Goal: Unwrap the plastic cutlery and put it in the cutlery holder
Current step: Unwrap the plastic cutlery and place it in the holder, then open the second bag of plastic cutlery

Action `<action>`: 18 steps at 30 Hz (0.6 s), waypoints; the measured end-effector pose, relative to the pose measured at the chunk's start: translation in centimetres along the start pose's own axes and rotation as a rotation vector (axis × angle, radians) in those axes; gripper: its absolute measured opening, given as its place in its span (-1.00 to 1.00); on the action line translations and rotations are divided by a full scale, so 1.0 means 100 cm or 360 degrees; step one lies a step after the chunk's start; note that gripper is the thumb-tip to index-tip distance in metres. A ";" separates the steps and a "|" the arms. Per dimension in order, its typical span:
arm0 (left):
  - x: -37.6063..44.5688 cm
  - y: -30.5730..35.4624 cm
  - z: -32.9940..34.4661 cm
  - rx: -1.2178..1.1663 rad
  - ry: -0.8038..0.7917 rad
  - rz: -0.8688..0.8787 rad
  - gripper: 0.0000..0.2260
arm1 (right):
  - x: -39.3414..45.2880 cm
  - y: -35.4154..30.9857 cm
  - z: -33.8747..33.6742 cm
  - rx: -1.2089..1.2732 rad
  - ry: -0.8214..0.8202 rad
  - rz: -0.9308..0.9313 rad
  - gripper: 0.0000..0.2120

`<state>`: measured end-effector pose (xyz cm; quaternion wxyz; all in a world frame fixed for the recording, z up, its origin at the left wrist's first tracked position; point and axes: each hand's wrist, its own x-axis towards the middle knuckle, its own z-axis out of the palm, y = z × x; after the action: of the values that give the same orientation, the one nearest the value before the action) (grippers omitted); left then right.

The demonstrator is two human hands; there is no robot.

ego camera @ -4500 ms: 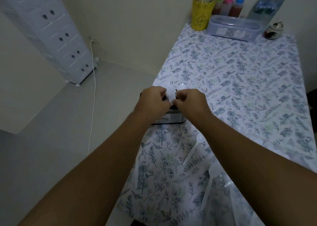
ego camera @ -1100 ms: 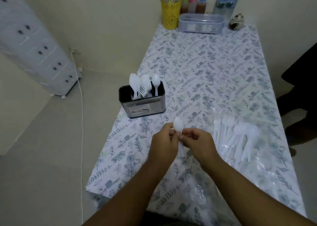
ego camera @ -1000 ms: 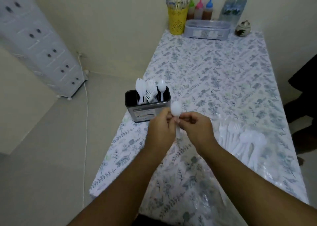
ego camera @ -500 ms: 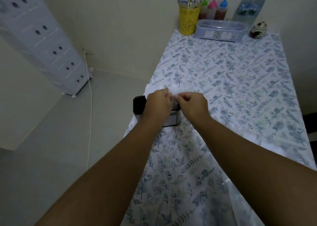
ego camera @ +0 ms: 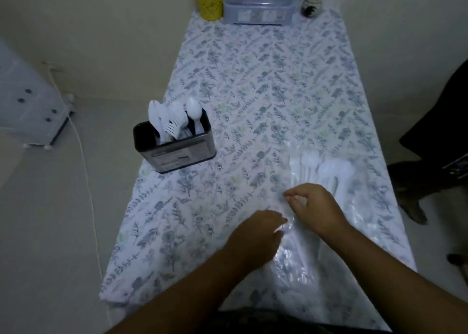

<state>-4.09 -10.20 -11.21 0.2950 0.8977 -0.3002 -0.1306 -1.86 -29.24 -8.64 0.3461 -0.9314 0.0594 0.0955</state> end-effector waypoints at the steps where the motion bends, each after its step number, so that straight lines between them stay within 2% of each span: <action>1: -0.009 0.004 0.025 0.0046 -0.0160 0.0113 -0.57 | -0.017 0.021 0.000 -0.0063 0.0018 0.0010 -0.81; 4: -0.022 0.005 0.065 0.0324 -0.0533 0.0406 -0.53 | -0.070 0.073 0.009 -0.0270 0.0045 -0.0022 -0.76; 10: -0.007 -0.025 0.039 0.0670 -0.0580 0.0611 -0.47 | -0.131 0.108 0.025 -0.0402 -0.0156 -0.0237 -0.41; 12: 0.005 -0.036 0.027 0.0707 -0.0415 0.0486 -0.46 | -0.136 0.105 0.028 -0.0486 -0.0172 -0.0270 -0.39; 14: 0.011 -0.037 0.015 0.0669 -0.0169 0.0173 -0.42 | -0.136 0.098 0.032 -0.0559 -0.0192 -0.0234 -0.40; 15: 0.011 -0.035 0.010 0.0609 -0.0013 0.0066 -0.46 | -0.135 0.094 0.035 -0.0572 -0.0193 -0.0199 -0.42; 16: 0.007 -0.030 0.007 0.0521 0.0110 0.0048 -0.54 | -0.133 0.088 0.037 -0.0563 -0.0191 -0.0174 -0.44; 18: -0.010 -0.022 0.008 0.0361 0.0149 0.0255 -0.71 | -0.129 0.077 0.043 -0.0527 -0.0192 -0.0152 -0.51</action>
<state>-4.21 -8.56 -13.13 0.2147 0.9036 -0.3696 -0.0298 -16.35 -31.59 -13.87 0.1950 -0.9700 -0.0224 0.1432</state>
